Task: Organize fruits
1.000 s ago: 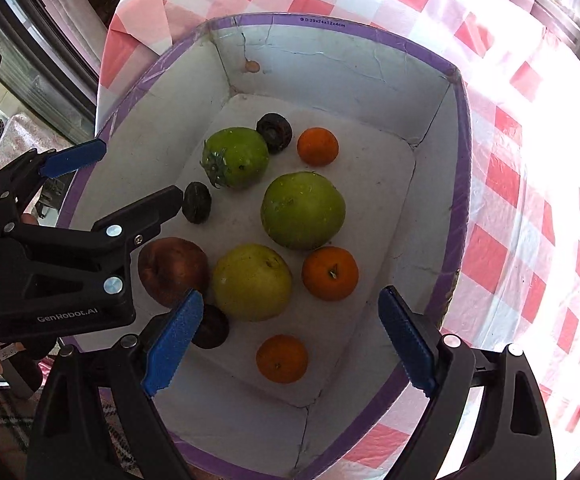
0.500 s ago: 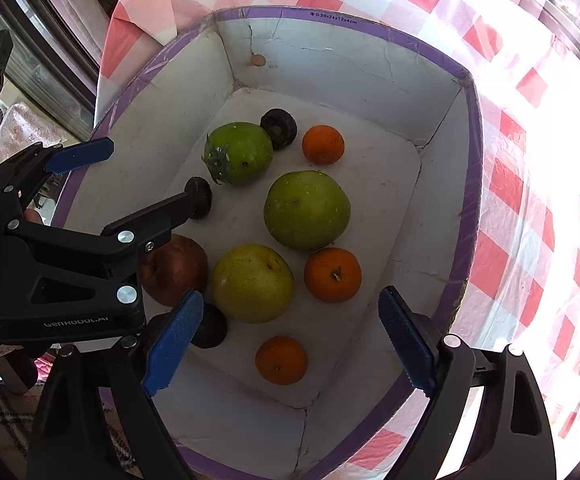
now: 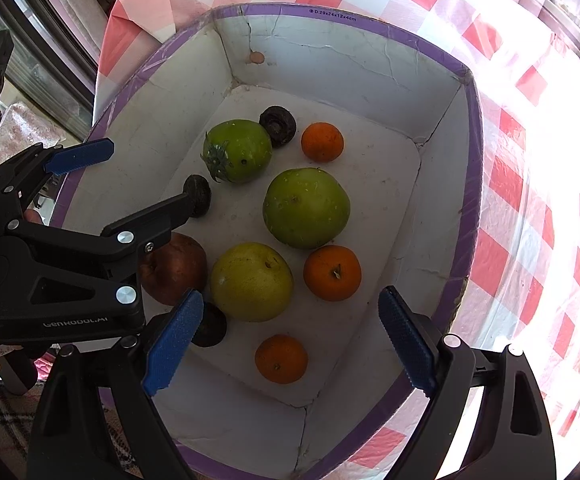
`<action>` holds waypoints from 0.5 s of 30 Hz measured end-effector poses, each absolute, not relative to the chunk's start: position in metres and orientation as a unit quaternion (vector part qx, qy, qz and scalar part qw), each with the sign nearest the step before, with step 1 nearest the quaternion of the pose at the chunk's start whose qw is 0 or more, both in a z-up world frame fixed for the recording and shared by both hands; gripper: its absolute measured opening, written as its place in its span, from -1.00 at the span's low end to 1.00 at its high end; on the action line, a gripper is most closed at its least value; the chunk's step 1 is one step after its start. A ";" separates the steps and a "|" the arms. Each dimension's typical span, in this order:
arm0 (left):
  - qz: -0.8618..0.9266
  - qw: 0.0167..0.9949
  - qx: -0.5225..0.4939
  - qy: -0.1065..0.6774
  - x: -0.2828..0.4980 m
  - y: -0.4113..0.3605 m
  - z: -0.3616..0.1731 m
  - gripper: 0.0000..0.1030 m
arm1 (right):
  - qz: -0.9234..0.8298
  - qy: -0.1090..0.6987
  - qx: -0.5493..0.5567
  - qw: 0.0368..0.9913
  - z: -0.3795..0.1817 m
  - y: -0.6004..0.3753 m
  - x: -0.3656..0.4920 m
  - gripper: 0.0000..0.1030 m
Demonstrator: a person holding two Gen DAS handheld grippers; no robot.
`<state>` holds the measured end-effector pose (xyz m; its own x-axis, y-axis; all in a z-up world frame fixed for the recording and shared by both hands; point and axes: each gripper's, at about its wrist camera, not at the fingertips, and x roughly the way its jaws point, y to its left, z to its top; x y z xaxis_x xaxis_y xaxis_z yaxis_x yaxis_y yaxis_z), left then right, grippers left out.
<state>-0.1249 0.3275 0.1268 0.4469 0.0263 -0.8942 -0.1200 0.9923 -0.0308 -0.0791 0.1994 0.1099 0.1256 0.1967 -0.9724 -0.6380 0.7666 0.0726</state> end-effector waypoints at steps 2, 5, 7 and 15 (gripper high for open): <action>0.043 0.849 -0.045 0.524 -0.125 0.327 0.127 0.96 | 0.286 0.596 -0.185 0.727 0.110 0.199 -0.079 0.68; 0.043 0.849 -0.046 0.524 -0.126 0.326 0.127 0.96 | 0.285 0.597 -0.183 0.728 0.110 0.200 -0.079 0.68; 0.042 0.850 -0.046 0.523 -0.126 0.326 0.127 0.96 | 0.284 0.596 -0.183 0.728 0.110 0.200 -0.079 0.68; 0.037 0.850 -0.046 0.523 -0.127 0.327 0.127 0.96 | 0.281 0.595 -0.183 0.730 0.112 0.202 -0.079 0.68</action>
